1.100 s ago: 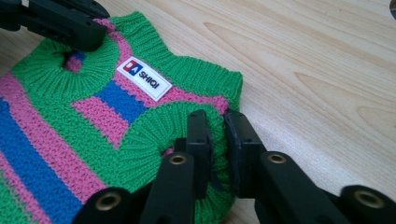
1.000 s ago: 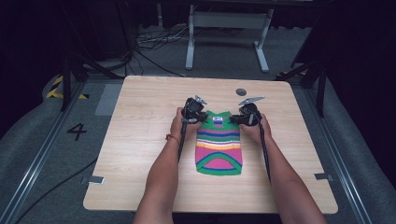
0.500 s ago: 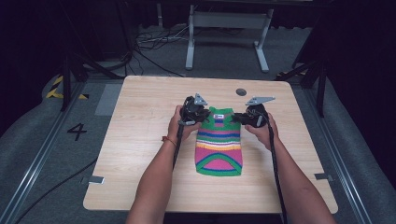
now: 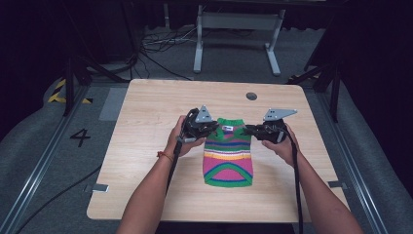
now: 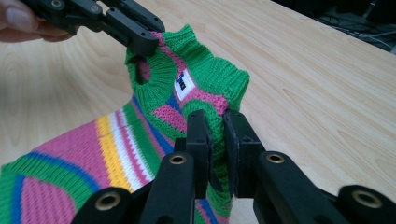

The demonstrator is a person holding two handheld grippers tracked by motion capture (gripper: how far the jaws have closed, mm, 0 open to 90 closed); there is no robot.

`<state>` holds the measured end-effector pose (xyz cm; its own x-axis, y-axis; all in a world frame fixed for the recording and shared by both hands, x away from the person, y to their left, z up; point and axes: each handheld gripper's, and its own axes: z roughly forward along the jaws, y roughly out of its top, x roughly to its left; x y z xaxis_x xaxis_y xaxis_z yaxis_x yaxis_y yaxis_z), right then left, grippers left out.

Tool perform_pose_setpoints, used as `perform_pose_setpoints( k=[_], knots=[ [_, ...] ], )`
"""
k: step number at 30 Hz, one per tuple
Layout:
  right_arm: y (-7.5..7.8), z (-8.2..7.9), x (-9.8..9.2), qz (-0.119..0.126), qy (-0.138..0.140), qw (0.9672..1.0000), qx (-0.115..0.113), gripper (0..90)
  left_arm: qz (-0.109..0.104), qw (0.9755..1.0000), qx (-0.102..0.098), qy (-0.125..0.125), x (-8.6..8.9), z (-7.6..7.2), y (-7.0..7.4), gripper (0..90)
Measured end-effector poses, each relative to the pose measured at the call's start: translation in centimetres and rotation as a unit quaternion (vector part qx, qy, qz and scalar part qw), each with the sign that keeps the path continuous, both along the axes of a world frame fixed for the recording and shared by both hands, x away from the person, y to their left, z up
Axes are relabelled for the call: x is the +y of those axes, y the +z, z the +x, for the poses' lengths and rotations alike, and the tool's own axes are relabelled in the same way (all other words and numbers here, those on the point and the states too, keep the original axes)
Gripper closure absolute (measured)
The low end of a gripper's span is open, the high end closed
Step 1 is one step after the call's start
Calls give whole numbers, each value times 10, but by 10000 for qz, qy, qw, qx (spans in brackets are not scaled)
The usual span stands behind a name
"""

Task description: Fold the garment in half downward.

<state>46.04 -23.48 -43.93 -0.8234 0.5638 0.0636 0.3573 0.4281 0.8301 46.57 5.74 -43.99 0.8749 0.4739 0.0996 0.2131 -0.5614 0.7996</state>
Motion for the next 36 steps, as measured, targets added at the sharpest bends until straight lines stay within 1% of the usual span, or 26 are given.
perform_pose_setpoints(
  k=[2, 3, 6, 7, 8, 9, 10, 11, 13, 14, 15, 16, 17, 18, 21, 22, 24, 26, 28, 29, 30, 31, 33, 34, 35, 36],
  knots=[
    [2, -7, -1, -36, 108, 9999, -51, 819, 26, 10000, -59, -60, 1, -6, 0, 826],
    [3, -9, -2, -39, 147, 9999, -76, 819, -27, 9999, -69, -124, 3, -10, 1, 824],
    [4, -17, -4, -34, 312, 9994, -123, 818, -32, 9996, -146, -228, 7, -19, 1, 821],
    [5, -21, -5, -37, 360, 9993, -138, 816, -66, 9995, -131, -268, 8, -22, 1, 820],
    [5, -23, -5, -27, 404, 9991, -134, 816, -12, 9993, -187, -309, 9, -27, 2, 820],
    [6, -27, -5, -57, 492, 9986, -169, 815, 13, 9991, -203, -363, 9, -30, 2, 818],
    [6, -27, -5, -57, 492, 9986, -169, 815, 13, 9991, -203, -363, 9, -30, 2, 816],
    [6, -30, -5, -57, 553, 9983, -185, 810, 7, 9988, -232, -420, 10, -34, 2, 816],
    [6, -39, -6, -79, 696, 9974, -182, 807, 78, 9983, -279, -505, 10, -42, 1, 810],
    [5, -42, -6, -86, 742, 9970, -180, 807, 98, 9982, -283, -523, 10, -46, 1, 808],
    [5, -42, -6, -86, 742, 9970, -180, 807, 98, 9982, -283, -523, 10, -46, 1, 804],
    [4, -49, -7, -150, 837, 9962, -170, 806, 121, 9975, -305, -622, 10, -51, 0, 802],
    [4, -49, -7, -150, 837, 9962, -170, 806, 121, 9975, -305, -622, 10, -51, 0, 801],
    [2, -55, -7, -231, 913, 9954, -168, 804, 129, 9971, -299, -693, 10, -57, -1, 799],
    [0, -62, -7, -257, 1008, 9945, -132, 798, 175, 9962, -251, -815, 10, -64, -3, 799],
    [0, -62, -7, -257, 1008, 9945, -132, 798, 175, 9962, -251, -815, 10, -64, -3, 799],
    [-2, -69, -9, -272, 1084, 9937, -119, 798, 175, 9956, -227, -895, 10, -70, -4, 800],
    [-4, -73, -9, -291, 1126, 9932, -103, 797, 235, 9946, -188, -989, 10, -75, -7, 800],
    [-7, -80, -9, -379, 1234, 9916, -90, 794, 306, 9938, -146, -1060, 10, -82, -11, 794],
    [-8, -83, -9, -395, 1257, 9913, -76, 793, 305, 9932, -136, -1114, 10, -84, -12, 793],
    [-8, -83, -9, -395, 1257, 9913, -76, 793, 305, 9932, -136, -1114, 10, -84, -12, 789],
    [-9, -85, -9, -393, 1291, 9908, -51, 792, 353, 9929, -120, -1127, 10, -86, -13, 789],
    [-12, -92, -9, -445, 1377, 9895, -18, 792, 401, 9919, -38, -1203, 9, -92, -18, 784],
    [-12, -92, -9, -445, 1377, 9895, -18, 792, 401, 9919, -38, -1203, 9, -92, -18, 783],
    [-13, -93, -10, -454, 1392, 9892, -19, 792, 445, 9910, 7, -1264, 9, -95, -21, 783],
    [-16, -96, -9, -495, 1401, 9889, 12, 793, 536, 9898, 63, -1321, 7, -99, -25, 772]
  ],
)
